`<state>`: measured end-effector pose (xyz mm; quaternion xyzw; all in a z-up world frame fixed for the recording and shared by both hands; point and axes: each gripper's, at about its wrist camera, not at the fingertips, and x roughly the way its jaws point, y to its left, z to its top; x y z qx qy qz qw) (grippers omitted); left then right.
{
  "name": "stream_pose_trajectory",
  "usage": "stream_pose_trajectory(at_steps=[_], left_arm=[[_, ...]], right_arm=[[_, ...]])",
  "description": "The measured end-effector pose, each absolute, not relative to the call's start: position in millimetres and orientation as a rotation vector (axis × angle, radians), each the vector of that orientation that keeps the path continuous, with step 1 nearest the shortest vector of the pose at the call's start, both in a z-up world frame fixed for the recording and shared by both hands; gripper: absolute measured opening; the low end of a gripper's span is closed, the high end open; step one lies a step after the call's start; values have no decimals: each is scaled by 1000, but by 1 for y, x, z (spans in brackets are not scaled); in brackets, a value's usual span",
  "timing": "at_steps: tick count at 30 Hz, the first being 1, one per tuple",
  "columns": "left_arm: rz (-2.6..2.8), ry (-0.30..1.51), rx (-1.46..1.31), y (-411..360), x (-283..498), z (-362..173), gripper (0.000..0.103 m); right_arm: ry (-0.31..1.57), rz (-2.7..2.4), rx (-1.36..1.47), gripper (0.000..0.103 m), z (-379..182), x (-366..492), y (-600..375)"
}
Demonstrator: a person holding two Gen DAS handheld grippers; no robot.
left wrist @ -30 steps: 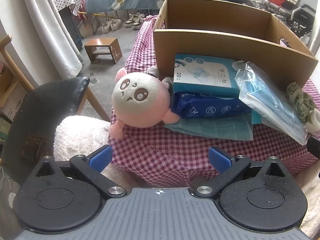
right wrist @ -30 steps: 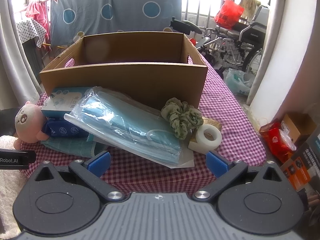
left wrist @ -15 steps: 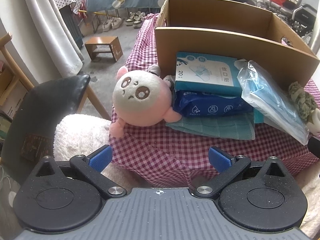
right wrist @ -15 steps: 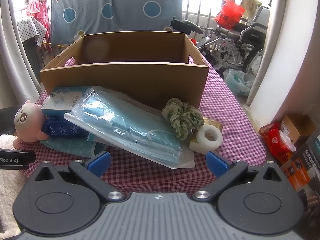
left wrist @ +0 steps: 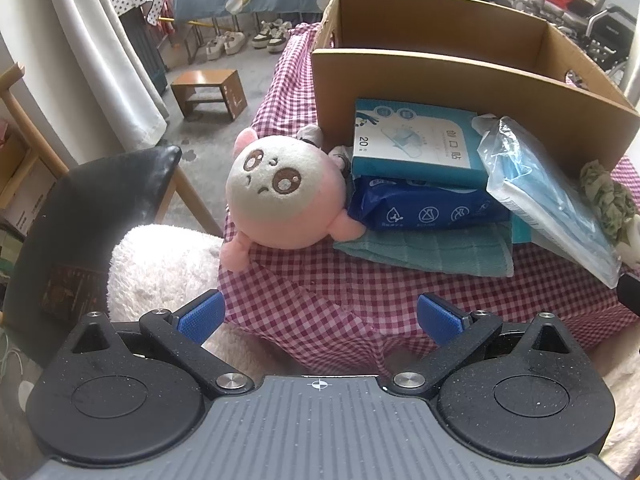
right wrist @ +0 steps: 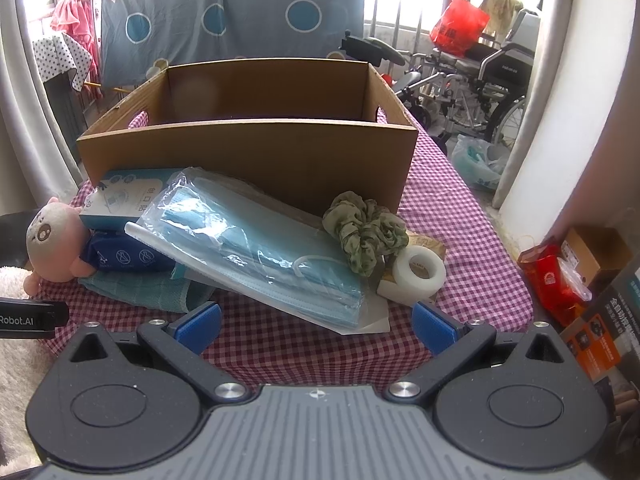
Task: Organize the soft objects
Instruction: 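Move the right tool to the bag of blue face masks and close on it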
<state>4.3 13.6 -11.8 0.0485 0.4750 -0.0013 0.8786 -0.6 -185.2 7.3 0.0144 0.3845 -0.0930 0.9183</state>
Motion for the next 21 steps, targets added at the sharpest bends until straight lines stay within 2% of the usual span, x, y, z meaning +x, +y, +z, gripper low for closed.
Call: stream_pose_trajectory(at_steps=[10, 16, 21], left_arm=[[-13, 995, 95, 16, 8, -14, 103], [-162, 904, 27, 20, 10, -6, 103], [-408, 781, -31, 14, 8, 2, 102]], right_arm=[[744, -144, 97, 103, 7, -2, -197], [636, -34, 403, 103, 7, -10, -243], [620, 91, 735, 103, -12, -14, -283]])
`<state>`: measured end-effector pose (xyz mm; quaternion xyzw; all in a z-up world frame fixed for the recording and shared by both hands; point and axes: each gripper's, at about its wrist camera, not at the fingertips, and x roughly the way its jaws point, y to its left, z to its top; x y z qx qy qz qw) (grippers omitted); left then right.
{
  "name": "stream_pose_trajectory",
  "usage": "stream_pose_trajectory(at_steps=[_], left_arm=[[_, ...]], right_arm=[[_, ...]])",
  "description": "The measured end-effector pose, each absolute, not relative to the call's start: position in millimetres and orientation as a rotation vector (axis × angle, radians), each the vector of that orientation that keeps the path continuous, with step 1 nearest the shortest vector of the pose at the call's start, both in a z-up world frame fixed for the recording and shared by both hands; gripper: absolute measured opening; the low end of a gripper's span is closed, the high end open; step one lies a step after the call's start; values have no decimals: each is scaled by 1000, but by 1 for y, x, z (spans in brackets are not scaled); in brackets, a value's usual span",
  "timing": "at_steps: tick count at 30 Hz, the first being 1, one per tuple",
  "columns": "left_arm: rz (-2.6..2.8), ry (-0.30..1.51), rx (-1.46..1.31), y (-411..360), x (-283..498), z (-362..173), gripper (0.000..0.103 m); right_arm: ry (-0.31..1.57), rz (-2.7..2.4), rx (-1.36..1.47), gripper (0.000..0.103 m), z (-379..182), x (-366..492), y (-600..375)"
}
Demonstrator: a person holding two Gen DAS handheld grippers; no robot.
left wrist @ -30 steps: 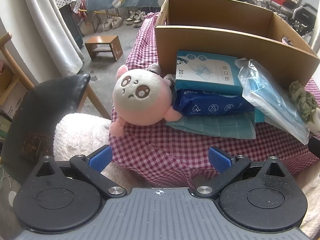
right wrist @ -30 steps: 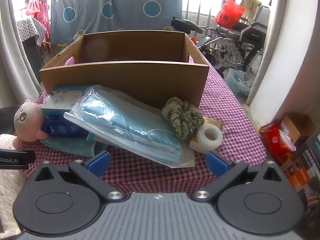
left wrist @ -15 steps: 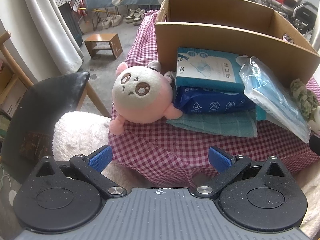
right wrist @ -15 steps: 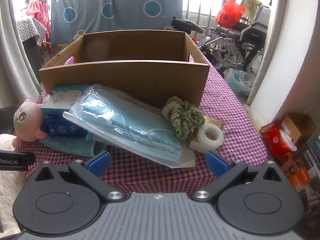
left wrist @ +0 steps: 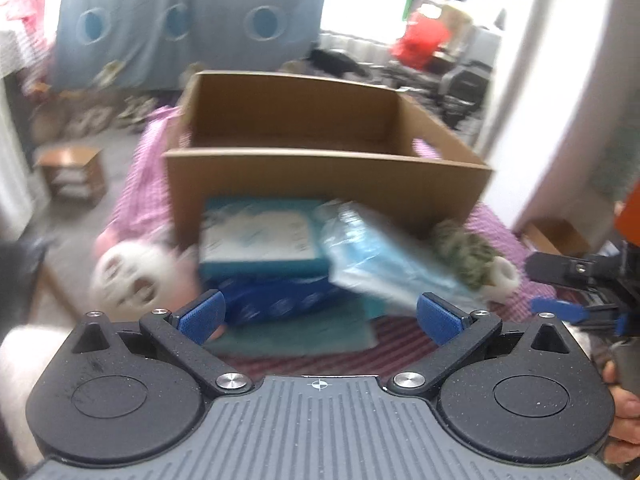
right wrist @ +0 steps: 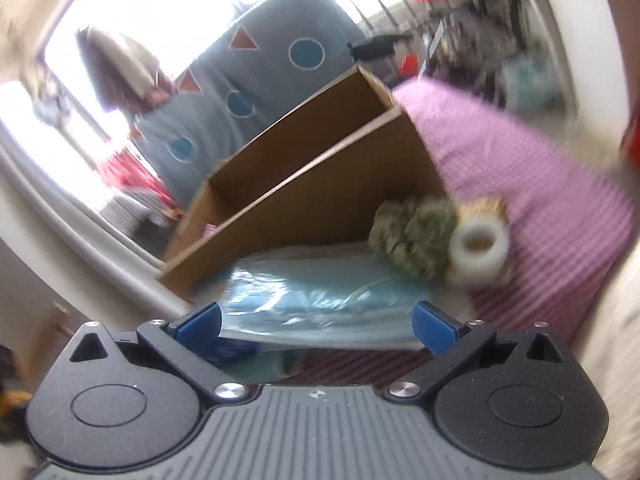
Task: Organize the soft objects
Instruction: 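Move the right tool to the bag of blue face masks and close on it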
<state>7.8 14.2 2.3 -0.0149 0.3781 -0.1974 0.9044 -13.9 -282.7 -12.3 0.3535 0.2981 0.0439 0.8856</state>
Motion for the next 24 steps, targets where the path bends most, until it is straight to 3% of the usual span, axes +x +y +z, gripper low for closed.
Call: stream_pose_trajectory(at_steps=[7, 9, 11, 24], left_arm=[[-583, 747, 4, -20, 22, 6, 92], [-609, 761, -12, -26, 29, 3, 80], [-618, 776, -23, -29, 35, 3, 77], [-601, 930, -89, -36, 71, -5, 69]], right_arm=[[664, 127, 1069, 78, -63, -12, -318], [657, 84, 1087, 77, -69, -13, -324], [647, 63, 1098, 75, -72, -12, -331], [656, 143, 1409, 61, -127, -5, -354]])
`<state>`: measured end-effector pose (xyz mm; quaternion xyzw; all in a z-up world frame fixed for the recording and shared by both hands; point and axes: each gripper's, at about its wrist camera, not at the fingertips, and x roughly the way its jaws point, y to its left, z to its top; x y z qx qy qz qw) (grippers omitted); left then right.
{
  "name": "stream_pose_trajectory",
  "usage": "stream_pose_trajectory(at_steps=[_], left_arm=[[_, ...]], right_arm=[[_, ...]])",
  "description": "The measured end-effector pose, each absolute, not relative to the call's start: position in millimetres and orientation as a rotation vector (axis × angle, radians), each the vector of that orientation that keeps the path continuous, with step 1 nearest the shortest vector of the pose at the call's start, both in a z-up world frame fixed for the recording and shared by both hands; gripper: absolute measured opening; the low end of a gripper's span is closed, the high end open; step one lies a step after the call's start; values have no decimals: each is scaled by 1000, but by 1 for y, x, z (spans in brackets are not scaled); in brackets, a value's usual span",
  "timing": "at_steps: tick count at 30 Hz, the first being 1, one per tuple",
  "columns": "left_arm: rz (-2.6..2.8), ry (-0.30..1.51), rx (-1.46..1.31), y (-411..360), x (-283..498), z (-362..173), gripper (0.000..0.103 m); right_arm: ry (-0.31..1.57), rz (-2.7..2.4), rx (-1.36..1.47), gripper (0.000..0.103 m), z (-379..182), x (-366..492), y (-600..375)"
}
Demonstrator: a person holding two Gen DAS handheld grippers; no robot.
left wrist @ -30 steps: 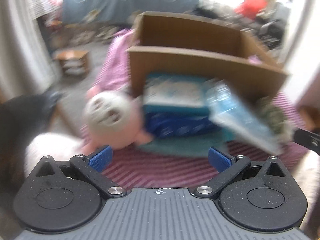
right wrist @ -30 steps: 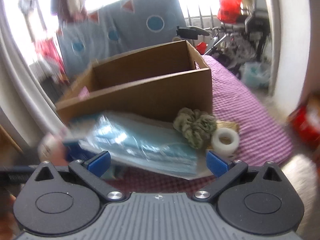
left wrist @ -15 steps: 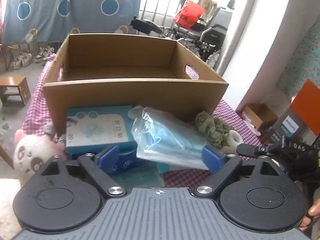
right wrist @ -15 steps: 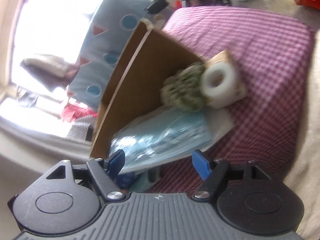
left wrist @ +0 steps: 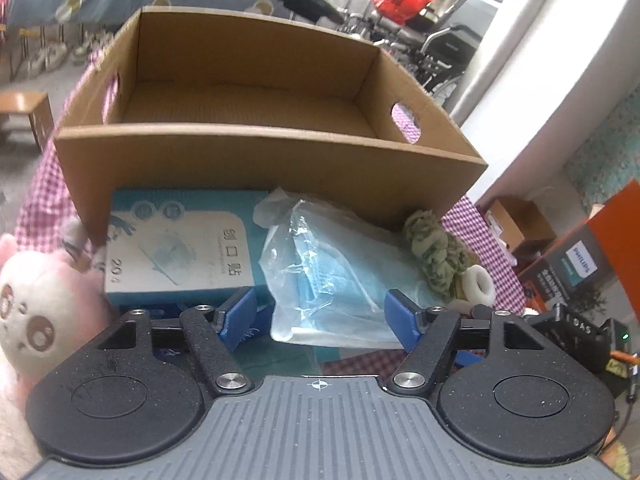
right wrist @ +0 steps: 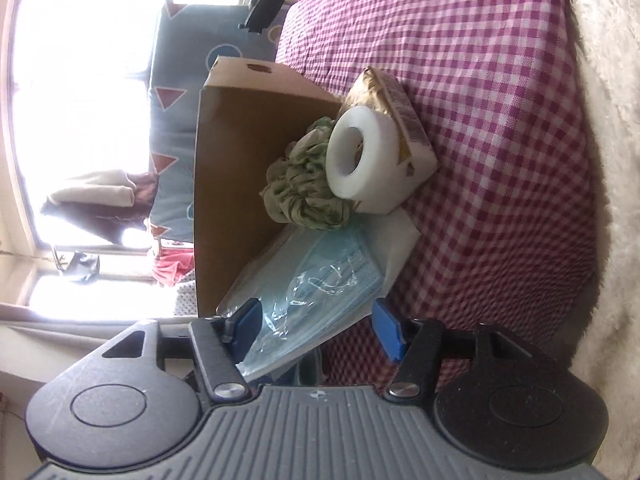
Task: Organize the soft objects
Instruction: 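Move the right tool to the bag of blue face masks and close on it, then lift the mask bag with the right tool and carry it over the cardboard box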
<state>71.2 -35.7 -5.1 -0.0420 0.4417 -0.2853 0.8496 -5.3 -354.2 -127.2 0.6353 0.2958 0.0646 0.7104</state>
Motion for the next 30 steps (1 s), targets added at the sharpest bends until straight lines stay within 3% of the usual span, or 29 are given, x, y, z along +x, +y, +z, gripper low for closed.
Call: stream_pose_trajectory(at_steps=[2, 10, 12, 15, 17, 27, 30], left_arm=[[-601, 964, -105, -37, 77, -8, 67], [-687, 975, -258, -26, 80, -1, 65], [-698, 972, -292, -22, 82, 0, 46], [-698, 961, -307, -21, 83, 3, 30], [-690, 955, -307, -21, 83, 5, 27], [-688, 941, -328, -17, 76, 10, 14], [-696, 919, -333, -11, 69, 14, 13]], right_arm=[[646, 169, 1446, 57, -134, -6, -359], [624, 243, 1543, 57, -151, -10, -370], [621, 279, 1578, 57, -158, -9, -370], [636, 305, 1611, 57, -164, -9, -363], [646, 328, 1640, 56, -168, -8, -356], [573, 363, 1730, 30, -181, -3, -349], [575, 374, 1738, 30, -182, -1, -343]])
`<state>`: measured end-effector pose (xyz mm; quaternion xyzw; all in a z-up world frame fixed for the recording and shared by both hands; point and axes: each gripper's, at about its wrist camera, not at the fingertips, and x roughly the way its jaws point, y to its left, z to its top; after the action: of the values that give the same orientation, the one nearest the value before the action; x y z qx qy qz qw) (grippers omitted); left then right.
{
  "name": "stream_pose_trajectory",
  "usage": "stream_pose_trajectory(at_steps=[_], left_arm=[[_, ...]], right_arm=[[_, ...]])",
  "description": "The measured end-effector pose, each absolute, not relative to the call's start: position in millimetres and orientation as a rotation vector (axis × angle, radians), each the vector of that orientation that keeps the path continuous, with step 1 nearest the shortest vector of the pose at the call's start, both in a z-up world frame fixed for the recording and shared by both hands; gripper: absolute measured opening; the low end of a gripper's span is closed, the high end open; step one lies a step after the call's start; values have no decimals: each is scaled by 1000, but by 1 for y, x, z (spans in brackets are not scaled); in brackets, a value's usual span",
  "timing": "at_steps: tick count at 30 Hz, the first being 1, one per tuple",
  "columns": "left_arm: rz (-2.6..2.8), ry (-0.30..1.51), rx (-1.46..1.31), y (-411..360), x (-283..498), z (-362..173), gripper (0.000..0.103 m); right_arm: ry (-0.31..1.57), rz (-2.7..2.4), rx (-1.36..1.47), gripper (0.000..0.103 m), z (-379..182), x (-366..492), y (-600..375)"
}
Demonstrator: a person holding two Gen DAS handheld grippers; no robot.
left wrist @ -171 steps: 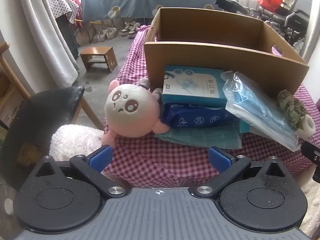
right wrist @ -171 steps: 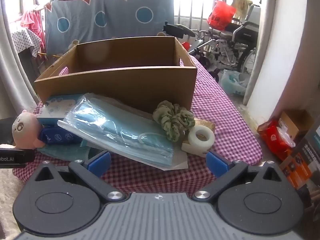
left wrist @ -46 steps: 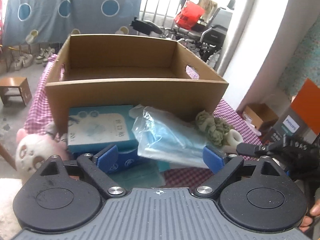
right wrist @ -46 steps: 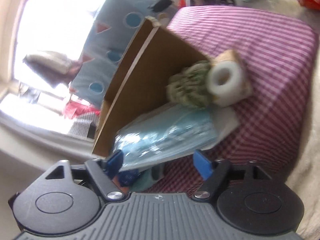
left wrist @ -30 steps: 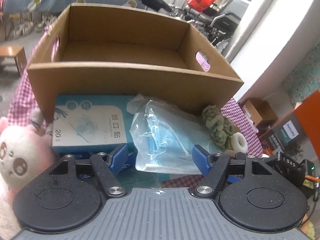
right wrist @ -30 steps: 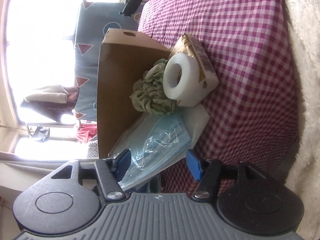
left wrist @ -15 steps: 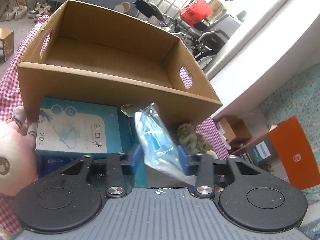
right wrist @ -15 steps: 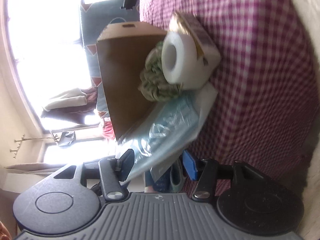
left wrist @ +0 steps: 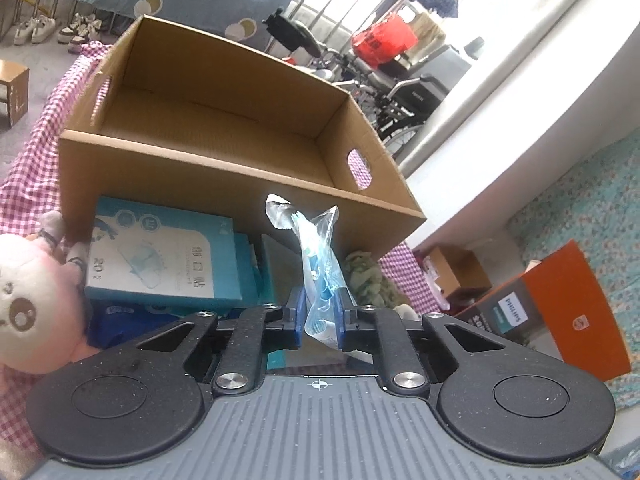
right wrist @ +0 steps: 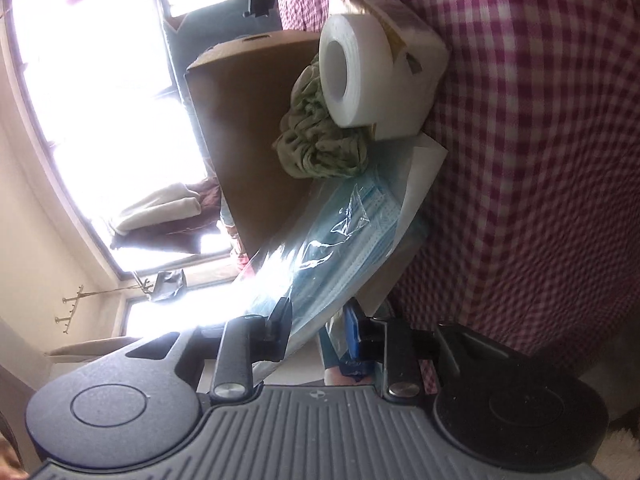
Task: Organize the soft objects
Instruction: 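Lift the mask bag with the right tool and carry it over the cardboard box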
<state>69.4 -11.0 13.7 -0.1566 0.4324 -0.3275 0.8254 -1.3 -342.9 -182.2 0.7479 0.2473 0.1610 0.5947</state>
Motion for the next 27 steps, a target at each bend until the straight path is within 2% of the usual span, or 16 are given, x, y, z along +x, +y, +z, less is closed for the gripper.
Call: stream_pose_trajectory(at_steps=[7, 17, 27], left_arm=[[-674, 904, -378, 14, 59, 16, 13], [-612, 974, -523, 58, 49, -4, 12], [-720, 1021, -523, 60, 38, -16, 14]], right_arm=[[589, 391, 1726, 30, -177, 7, -328], [580, 426, 1755, 30, -177, 37, -315], [617, 413, 1669, 30, -160, 47, -298]])
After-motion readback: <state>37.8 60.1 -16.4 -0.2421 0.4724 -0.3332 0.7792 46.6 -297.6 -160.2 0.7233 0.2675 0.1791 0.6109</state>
